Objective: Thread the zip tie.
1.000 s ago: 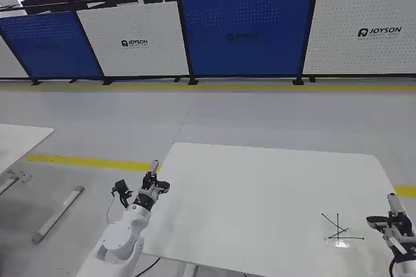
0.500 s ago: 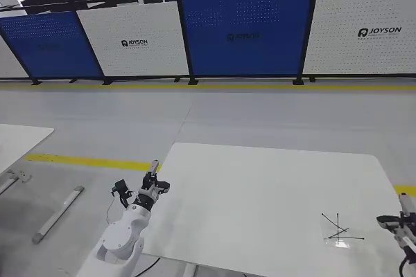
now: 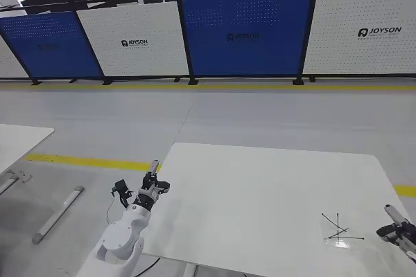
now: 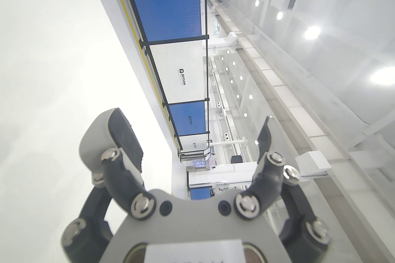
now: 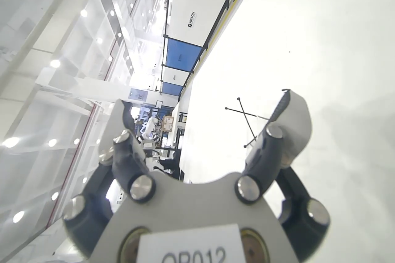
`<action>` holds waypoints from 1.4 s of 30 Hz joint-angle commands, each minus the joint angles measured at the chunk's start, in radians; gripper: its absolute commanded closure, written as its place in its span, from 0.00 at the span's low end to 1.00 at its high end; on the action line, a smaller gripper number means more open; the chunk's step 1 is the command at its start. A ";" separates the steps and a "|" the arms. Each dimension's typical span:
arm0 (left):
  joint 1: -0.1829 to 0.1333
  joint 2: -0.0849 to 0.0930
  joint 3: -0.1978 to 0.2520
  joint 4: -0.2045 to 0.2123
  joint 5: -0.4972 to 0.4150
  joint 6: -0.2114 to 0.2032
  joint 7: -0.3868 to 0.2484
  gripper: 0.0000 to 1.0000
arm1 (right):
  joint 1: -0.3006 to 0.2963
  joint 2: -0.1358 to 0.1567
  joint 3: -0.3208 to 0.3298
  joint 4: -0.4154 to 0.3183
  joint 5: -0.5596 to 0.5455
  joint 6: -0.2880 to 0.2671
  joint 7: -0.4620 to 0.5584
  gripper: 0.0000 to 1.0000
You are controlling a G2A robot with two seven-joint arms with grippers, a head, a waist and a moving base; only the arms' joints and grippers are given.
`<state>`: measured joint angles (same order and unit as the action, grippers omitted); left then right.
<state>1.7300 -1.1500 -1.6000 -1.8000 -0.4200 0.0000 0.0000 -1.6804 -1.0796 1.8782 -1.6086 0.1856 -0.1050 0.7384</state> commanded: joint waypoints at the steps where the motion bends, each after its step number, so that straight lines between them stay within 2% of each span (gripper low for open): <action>1: 0.000 0.000 0.000 0.000 0.000 0.000 0.000 0.00 | 0.000 0.000 0.000 0.000 0.000 0.000 0.000 0.00; 7: 0.000 0.000 0.000 0.000 0.000 0.000 0.000 0.00 | 0.001 0.001 0.000 0.001 -0.004 -0.006 0.008 0.00; 12: 0.000 0.000 0.000 0.000 0.000 0.000 0.000 0.00 | 0.033 0.015 0.014 0.079 -0.033 -0.090 0.146 0.00; 15: 0.000 0.000 0.000 0.000 0.000 0.000 0.000 0.00 | 0.055 0.023 0.021 0.122 -0.041 -0.113 0.200 0.00; 17: 0.000 0.000 0.000 0.000 0.000 0.000 0.000 0.00 | 0.073 0.027 0.012 0.145 -0.051 -0.120 0.230 0.00; 22: 0.000 0.000 0.000 0.000 0.000 0.000 0.000 0.00 | 0.127 0.030 -0.048 0.192 -0.105 -0.118 0.228 0.00; 36: 0.000 0.000 0.000 0.000 0.000 0.000 0.000 0.00 | 0.138 0.033 -0.058 0.201 -0.125 -0.116 0.242 0.00; 38: 0.000 0.000 0.000 0.000 0.000 0.000 0.000 0.00 | 0.132 0.034 -0.076 0.194 -0.130 -0.147 0.285 0.00; 42: 0.000 0.000 0.000 0.000 0.000 0.000 0.000 0.00 | 0.141 0.039 -0.081 0.226 -0.113 -0.200 0.327 0.00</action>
<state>1.7300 -1.1500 -1.6000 -1.8000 -0.4200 0.0000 0.0000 -1.5427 -1.0417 1.7995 -1.3880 0.0695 -0.2970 1.0514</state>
